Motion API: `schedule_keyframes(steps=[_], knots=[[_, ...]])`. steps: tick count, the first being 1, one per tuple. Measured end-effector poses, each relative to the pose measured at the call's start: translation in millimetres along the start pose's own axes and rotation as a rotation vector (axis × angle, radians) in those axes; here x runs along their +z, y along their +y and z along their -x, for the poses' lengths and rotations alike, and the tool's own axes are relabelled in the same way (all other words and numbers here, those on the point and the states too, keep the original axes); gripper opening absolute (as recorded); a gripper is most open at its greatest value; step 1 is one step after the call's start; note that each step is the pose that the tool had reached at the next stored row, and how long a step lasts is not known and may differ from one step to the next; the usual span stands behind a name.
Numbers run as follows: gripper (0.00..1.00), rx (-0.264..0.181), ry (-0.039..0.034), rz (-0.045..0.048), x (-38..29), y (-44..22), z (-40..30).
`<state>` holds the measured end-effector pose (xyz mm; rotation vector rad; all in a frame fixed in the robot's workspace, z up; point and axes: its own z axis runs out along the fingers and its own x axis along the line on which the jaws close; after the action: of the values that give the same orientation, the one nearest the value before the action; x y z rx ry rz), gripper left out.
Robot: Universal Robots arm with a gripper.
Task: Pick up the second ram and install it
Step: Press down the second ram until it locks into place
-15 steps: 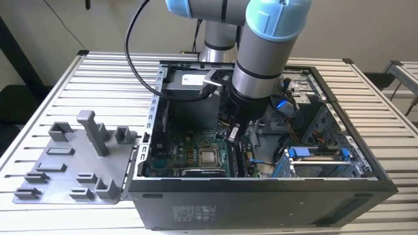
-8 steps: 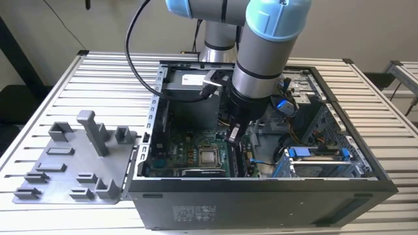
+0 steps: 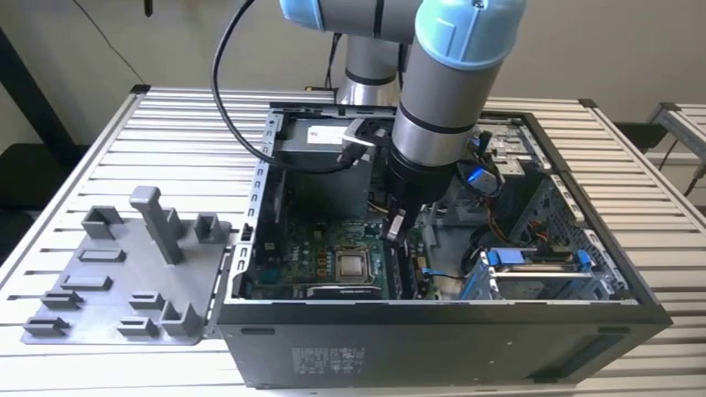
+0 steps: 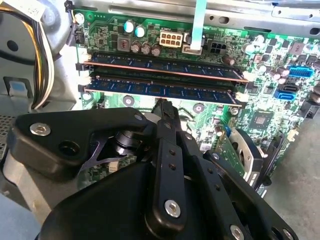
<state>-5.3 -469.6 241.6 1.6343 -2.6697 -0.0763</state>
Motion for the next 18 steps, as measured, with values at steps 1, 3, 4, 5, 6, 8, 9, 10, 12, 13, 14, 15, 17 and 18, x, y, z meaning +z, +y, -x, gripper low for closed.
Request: schedule_keyframes(steps=[1,3,4,5,6,8,9,10,12,13,14,15,17,18], knots=[[0.11,-0.003,0.0002,0.0001,0.0,0.0,0.0],[0.11,-0.01,0.0005,0.0002,0.0,0.0,0.0],[0.11,-0.013,0.0006,0.0002,0.0,0.0,0.0],[0.11,-0.016,0.0007,0.0003,0.0,0.0,0.0],[0.11,-0.019,0.0009,0.0004,0.0,0.0,0.0],[0.11,-0.025,0.0011,0.0004,0.1,0.0,0.0],[0.11,-0.028,0.0012,0.0005,0.2,0.0,0.0],[0.11,-0.031,0.0014,0.0005,0.2,0.0,0.0],[0.11,-0.037,0.0018,0.0006,0.3,0.0,0.0],[0.11,-0.04,0.0019,0.0007,0.4,0.0,0.0],[0.11,-0.043,0.0021,0.0007,0.5,0.0,0.0],[0.11,-0.046,0.0022,0.0007,0.5,0.0,0.0],[0.11,-0.051,0.0025,0.0009,0.5,0.0,0.0],[0.11,-0.054,0.0026,0.0009,0.5,0.0,0.0]])
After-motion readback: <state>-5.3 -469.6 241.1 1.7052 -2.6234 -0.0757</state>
